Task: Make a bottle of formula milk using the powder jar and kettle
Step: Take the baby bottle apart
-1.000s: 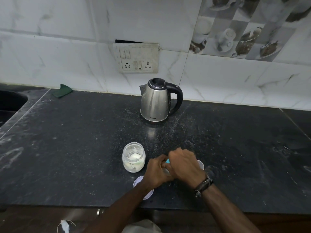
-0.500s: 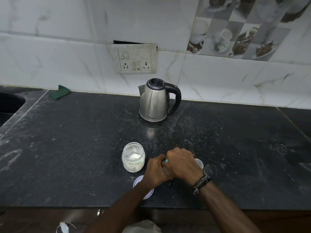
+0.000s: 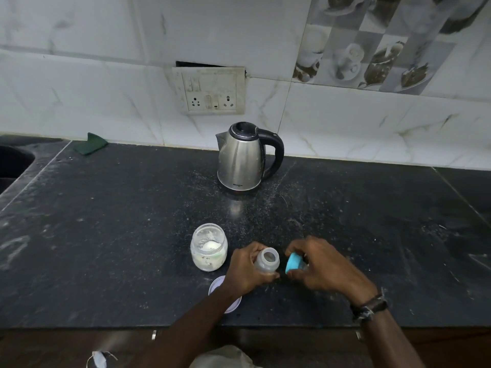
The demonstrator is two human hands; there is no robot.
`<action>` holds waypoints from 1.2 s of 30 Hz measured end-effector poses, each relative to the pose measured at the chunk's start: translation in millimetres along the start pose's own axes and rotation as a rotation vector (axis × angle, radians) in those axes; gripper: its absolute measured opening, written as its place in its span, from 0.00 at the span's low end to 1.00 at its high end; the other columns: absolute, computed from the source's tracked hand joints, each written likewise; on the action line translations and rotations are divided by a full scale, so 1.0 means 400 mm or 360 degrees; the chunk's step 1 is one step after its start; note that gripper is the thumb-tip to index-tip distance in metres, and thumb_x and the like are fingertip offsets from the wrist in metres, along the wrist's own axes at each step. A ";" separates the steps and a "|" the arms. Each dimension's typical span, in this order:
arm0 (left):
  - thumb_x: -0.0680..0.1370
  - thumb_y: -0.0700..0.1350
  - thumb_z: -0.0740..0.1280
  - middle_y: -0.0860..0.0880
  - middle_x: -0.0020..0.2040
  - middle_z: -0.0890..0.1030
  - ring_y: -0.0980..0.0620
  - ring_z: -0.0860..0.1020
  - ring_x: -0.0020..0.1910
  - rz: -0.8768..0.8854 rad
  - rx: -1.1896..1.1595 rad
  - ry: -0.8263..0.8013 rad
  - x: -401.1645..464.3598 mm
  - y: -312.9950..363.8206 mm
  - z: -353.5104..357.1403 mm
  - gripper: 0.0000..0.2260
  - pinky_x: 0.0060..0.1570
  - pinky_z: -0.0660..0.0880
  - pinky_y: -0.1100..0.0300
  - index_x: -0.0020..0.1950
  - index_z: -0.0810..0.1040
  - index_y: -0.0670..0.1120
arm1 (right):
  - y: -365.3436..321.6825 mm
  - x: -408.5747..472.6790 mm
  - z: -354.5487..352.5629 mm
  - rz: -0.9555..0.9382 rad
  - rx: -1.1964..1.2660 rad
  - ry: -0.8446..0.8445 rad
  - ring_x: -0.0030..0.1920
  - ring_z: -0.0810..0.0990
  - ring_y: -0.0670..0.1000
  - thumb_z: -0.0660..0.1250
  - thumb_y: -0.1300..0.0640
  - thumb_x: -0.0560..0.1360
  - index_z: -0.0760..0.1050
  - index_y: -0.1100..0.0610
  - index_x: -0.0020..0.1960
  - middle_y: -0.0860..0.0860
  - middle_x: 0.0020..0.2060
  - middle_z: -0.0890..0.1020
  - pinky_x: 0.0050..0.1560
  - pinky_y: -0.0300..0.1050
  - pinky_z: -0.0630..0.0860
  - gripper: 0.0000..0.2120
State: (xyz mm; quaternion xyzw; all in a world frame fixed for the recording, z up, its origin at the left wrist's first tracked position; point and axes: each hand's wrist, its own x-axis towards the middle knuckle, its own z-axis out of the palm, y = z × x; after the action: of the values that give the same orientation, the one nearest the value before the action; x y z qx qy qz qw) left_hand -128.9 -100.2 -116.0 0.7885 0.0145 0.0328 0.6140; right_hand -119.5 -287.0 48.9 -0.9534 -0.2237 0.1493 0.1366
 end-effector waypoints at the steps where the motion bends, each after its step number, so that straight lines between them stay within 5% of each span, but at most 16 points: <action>1: 0.58 0.48 0.86 0.52 0.46 0.88 0.51 0.86 0.46 0.0000 0.0002 -0.0001 0.000 -0.001 0.000 0.24 0.51 0.83 0.47 0.50 0.82 0.51 | 0.013 -0.007 0.017 0.0050 0.0009 -0.0016 0.50 0.75 0.45 0.75 0.46 0.68 0.76 0.45 0.53 0.44 0.48 0.77 0.50 0.41 0.74 0.16; 10: 0.61 0.53 0.84 0.56 0.47 0.87 0.57 0.85 0.47 0.0036 0.0122 -0.0009 -0.016 0.008 -0.001 0.25 0.52 0.82 0.49 0.54 0.81 0.48 | 0.069 -0.043 0.187 0.0202 0.0101 -0.0018 0.50 0.72 0.46 0.75 0.48 0.69 0.71 0.47 0.54 0.43 0.49 0.69 0.44 0.34 0.65 0.18; 15: 0.60 0.54 0.84 0.58 0.49 0.86 0.56 0.84 0.48 0.0041 0.0129 -0.0001 -0.024 0.024 -0.002 0.26 0.52 0.82 0.48 0.55 0.82 0.50 | 0.047 -0.036 0.209 0.0248 -0.0021 -0.0005 0.57 0.76 0.54 0.71 0.49 0.71 0.69 0.51 0.61 0.49 0.58 0.73 0.53 0.48 0.73 0.21; 18: 0.59 0.56 0.84 0.60 0.51 0.85 0.57 0.84 0.50 0.0049 0.0123 -0.0017 -0.029 0.030 -0.003 0.28 0.54 0.81 0.48 0.55 0.79 0.58 | 0.038 -0.033 0.211 0.0273 -0.0009 0.0019 0.55 0.77 0.52 0.71 0.50 0.71 0.69 0.51 0.59 0.48 0.57 0.74 0.50 0.46 0.73 0.19; 21: 0.55 0.60 0.83 0.57 0.58 0.84 0.56 0.82 0.59 -0.0012 0.0101 -0.0062 -0.033 0.035 -0.001 0.38 0.62 0.79 0.48 0.64 0.76 0.60 | 0.035 -0.035 0.209 0.0273 -0.0013 0.0012 0.55 0.77 0.51 0.72 0.49 0.71 0.68 0.50 0.57 0.48 0.56 0.74 0.48 0.44 0.73 0.19; 26: 0.51 0.72 0.79 0.51 0.73 0.75 0.54 0.73 0.73 -0.0007 0.0082 -0.0130 -0.045 0.052 -0.002 0.63 0.73 0.71 0.50 0.79 0.65 0.45 | 0.028 -0.039 0.196 0.0257 -0.0029 -0.0029 0.54 0.77 0.50 0.73 0.47 0.70 0.67 0.49 0.57 0.47 0.55 0.73 0.43 0.41 0.66 0.21; 32: 0.61 0.66 0.80 0.52 0.80 0.65 0.55 0.61 0.81 0.0306 0.0158 0.0053 -0.102 0.098 -0.024 0.55 0.77 0.63 0.48 0.80 0.60 0.49 | 0.028 -0.042 0.164 0.0198 -0.0079 -0.0006 0.53 0.77 0.51 0.73 0.43 0.69 0.67 0.49 0.57 0.46 0.53 0.73 0.41 0.43 0.65 0.23; 36: 0.65 0.62 0.81 0.46 0.81 0.65 0.44 0.60 0.81 0.0558 0.0193 0.0443 -0.141 0.148 -0.080 0.53 0.79 0.59 0.51 0.82 0.58 0.48 | 0.018 -0.031 0.115 0.0174 -0.0118 0.0050 0.57 0.77 0.52 0.73 0.41 0.69 0.68 0.48 0.62 0.47 0.55 0.74 0.48 0.46 0.72 0.26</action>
State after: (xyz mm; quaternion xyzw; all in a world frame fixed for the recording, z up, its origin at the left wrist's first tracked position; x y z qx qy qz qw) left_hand -188.2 -87.2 -52.6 0.8022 -0.0363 0.2465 0.5425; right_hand -143.3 -290.3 6.9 -0.9708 -0.1745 0.1332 0.0963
